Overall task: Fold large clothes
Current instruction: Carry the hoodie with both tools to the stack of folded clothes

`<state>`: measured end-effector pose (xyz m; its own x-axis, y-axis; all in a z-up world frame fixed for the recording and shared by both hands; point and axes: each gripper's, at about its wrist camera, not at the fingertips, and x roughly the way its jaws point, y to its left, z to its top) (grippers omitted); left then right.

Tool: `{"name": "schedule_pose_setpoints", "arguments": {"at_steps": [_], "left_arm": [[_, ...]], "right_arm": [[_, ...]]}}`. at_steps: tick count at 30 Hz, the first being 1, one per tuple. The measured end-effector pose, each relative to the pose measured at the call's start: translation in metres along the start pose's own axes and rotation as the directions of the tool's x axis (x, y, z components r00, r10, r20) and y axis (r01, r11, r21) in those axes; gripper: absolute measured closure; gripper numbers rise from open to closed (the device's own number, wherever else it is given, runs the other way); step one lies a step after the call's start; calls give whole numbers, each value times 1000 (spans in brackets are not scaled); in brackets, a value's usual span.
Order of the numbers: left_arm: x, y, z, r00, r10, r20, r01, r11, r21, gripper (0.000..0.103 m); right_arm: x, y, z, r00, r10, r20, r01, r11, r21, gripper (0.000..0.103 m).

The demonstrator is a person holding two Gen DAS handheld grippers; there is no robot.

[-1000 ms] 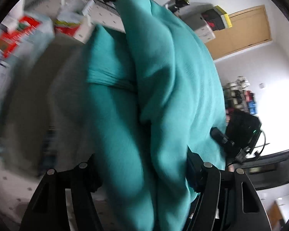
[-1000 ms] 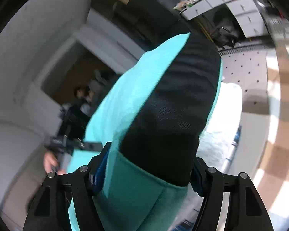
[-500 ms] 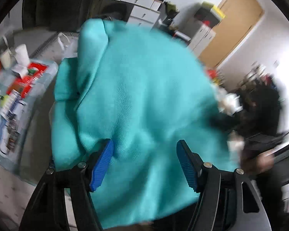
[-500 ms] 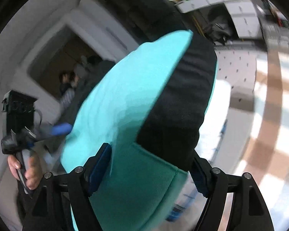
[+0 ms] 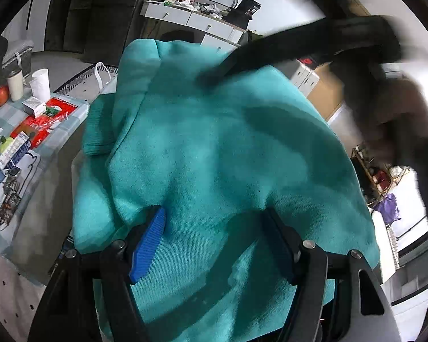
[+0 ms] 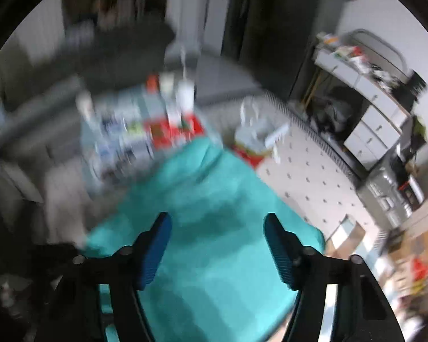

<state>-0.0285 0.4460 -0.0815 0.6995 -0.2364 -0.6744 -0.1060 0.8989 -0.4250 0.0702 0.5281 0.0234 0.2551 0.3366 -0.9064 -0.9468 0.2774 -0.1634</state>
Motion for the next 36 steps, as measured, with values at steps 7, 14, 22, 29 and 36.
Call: {"name": "schedule_pose_setpoints", "arguments": {"at_steps": [7,14,22,29,36], "left_arm": [[2,23,7,998,-57,28,57,998,-17,40],[-5,29,14,999,-45,0,45,999,-5,38],[0,30,25,999,-12,-30,10,998,-64,37],[8,13,27,997,45,-59,-48,998,-47,37],[1,18,28,996,56,-72,-60,997,-51,37]], "right_arm": [[63,3,3,991,-22,-135,28,999,43,37],[-24,-16,-14,998,56,-38,-53,995,89,41],[-94,45,-121,968,247,-53,-251,964,-86,41],[-12,94,-175,997,51,-49,-56,991,-118,0],[-76,37,-190,916,338,218,-362,928,84,39]]}}
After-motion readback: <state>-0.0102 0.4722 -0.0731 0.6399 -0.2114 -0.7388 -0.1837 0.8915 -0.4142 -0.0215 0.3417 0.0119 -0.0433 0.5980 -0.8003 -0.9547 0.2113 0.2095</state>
